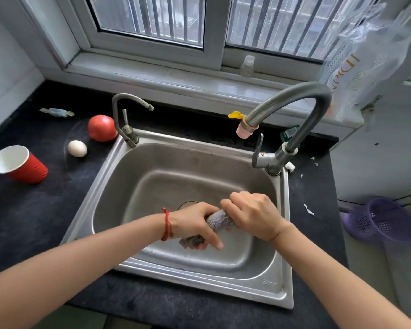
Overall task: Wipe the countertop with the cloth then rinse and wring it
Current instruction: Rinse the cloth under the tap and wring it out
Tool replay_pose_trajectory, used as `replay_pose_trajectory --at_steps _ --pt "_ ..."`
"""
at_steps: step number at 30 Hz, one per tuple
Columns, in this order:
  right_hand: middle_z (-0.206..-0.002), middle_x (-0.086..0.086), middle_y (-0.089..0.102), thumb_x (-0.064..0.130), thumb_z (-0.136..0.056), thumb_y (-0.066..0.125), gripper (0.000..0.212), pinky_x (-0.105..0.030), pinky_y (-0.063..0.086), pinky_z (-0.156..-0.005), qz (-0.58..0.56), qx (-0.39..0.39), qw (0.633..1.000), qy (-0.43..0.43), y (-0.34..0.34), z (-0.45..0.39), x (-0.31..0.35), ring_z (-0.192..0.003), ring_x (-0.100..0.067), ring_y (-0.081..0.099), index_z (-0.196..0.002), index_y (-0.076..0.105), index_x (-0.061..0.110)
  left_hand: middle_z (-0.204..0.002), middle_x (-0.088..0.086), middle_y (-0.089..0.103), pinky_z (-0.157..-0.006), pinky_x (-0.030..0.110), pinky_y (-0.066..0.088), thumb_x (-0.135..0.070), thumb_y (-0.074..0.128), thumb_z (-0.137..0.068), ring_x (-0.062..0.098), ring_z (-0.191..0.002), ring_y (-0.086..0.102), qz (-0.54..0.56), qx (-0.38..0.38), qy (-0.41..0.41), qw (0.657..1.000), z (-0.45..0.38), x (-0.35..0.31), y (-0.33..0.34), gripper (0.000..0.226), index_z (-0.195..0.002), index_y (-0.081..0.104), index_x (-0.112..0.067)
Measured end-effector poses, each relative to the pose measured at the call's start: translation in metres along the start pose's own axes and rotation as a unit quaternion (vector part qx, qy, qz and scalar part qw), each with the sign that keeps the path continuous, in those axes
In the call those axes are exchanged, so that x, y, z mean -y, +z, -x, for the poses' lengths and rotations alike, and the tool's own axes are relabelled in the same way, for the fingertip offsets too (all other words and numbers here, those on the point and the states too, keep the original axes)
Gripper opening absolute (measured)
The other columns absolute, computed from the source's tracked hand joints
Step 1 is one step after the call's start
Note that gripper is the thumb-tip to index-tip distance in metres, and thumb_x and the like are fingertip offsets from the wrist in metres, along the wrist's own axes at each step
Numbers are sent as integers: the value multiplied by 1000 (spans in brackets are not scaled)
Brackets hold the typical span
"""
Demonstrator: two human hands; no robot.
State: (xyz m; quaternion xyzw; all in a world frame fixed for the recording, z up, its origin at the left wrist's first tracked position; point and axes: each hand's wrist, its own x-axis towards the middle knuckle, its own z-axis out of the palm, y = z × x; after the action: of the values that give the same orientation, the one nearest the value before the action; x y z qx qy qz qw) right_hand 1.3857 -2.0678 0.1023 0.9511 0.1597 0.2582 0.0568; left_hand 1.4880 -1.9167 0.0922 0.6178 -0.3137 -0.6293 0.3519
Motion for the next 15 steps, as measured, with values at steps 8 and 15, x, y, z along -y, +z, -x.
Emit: replay_pose_trajectory --at_steps 8,15 --pt "-71 -14 70 13 -58 69 19 -28 44 -50 -121 284 924 227 49 15 25 -61 -33 66 -73 61 5 -100 15 67 -81 39 48 -15 52 -75 36 -97 59 -419 -222 13 881 -40 39 7 22 -95 57 -9" --pt "-89 -20 69 13 -73 51 18 -31 34 -60 -240 319 816 417 71 26 38 -85 -42 59 -86 63 10 -100 16 66 -63 37 41 -18 46 -81 39 -87 63 -616 -175 24 768 -62 44 -6 26 -106 44 -11"
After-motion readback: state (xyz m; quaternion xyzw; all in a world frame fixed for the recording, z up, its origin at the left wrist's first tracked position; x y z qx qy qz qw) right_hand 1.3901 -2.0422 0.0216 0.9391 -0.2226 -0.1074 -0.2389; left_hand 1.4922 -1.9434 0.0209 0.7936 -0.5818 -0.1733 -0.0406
